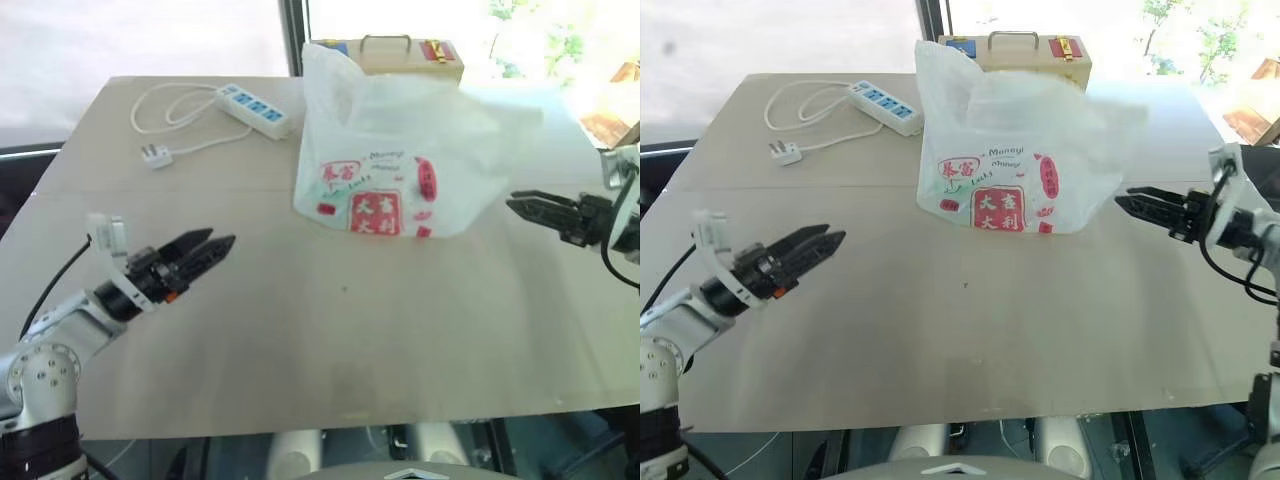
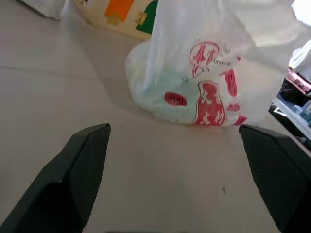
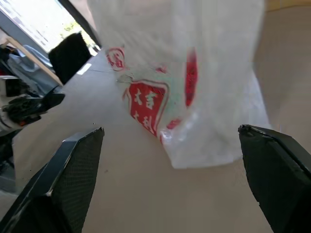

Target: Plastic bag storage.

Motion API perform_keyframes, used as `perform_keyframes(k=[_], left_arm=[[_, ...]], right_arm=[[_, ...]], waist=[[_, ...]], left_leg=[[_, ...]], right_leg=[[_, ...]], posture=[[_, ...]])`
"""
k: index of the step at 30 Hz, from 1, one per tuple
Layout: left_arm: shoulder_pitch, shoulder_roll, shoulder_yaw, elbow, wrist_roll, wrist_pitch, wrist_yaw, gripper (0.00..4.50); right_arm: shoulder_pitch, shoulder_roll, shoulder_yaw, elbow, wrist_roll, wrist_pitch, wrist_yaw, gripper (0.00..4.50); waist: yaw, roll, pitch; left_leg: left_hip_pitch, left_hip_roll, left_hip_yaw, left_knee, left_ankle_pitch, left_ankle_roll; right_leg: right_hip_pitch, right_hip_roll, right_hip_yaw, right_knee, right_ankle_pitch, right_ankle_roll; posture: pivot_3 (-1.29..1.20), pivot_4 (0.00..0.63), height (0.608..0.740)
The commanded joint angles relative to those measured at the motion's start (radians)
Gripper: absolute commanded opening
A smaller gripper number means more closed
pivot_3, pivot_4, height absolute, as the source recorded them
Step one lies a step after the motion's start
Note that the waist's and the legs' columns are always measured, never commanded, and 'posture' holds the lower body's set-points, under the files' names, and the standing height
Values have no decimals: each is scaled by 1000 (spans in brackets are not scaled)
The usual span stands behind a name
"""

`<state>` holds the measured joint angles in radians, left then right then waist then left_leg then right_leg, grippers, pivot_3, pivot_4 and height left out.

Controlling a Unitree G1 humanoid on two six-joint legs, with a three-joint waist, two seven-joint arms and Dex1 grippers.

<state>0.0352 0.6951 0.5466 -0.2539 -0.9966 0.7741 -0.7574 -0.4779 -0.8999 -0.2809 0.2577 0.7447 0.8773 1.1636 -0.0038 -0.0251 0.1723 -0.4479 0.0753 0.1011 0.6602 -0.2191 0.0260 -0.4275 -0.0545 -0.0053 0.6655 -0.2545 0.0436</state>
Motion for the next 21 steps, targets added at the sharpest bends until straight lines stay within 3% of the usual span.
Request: perform_keyframes(k=[1, 3, 9, 11, 16, 21], left_arm=[[56, -13, 6, -85, 22, -38, 1, 4500], [104, -33, -1, -116, 58, -65, 16, 4500], [246, -74, -104, -224, 290, -180, 114, 4500], [272, -105, -158, -252, 362, -208, 166, 4500], [290, -201, -306, -316, 517, -270, 294, 4500], [309, -265, -338, -341, 565, -310, 346, 4500]], right_arm=[[103, -59, -27, -60, -58, -91, 38, 4474], [216, -74, -21, -103, -125, -183, 33, 4474], [457, 128, -41, -266, -254, -567, -85, 4474], [519, 179, -20, -311, -274, -622, -95, 4474], [584, 267, 42, -356, -312, -696, -137, 4474], [577, 290, 55, -353, -316, -734, -149, 4474]], waist=[[1, 0, 0], [1, 0, -1], [-7, 0, -3], [-7, 1, -3], [-5, 1, -8], [-7, 4, -12]], left_leg=[[0, 0, 0, 0, -1, 1], [0, 0, 0, 1, -2, 3], [6, 0, -2, 2, -2, 3], [14, 0, -1, 1, -3, 4], [18, 0, -2, 3, -3, 4], [18, 0, -3, 4, -3, 4]], right_leg=[[0, 0, 0, 0, 0, 0], [0, 0, 0, 0, 0, 0], [7, 1, 0, -1, 0, 0], [15, 1, 0, -2, -1, 0], [19, 0, 1, -1, -2, -3], [19, 0, 2, -1, -1, -3]], posture=[[0, 150, 732], [0, 150, 732], [0, 150, 732], [0, 150, 732], [0, 150, 732], [0, 150, 732]])
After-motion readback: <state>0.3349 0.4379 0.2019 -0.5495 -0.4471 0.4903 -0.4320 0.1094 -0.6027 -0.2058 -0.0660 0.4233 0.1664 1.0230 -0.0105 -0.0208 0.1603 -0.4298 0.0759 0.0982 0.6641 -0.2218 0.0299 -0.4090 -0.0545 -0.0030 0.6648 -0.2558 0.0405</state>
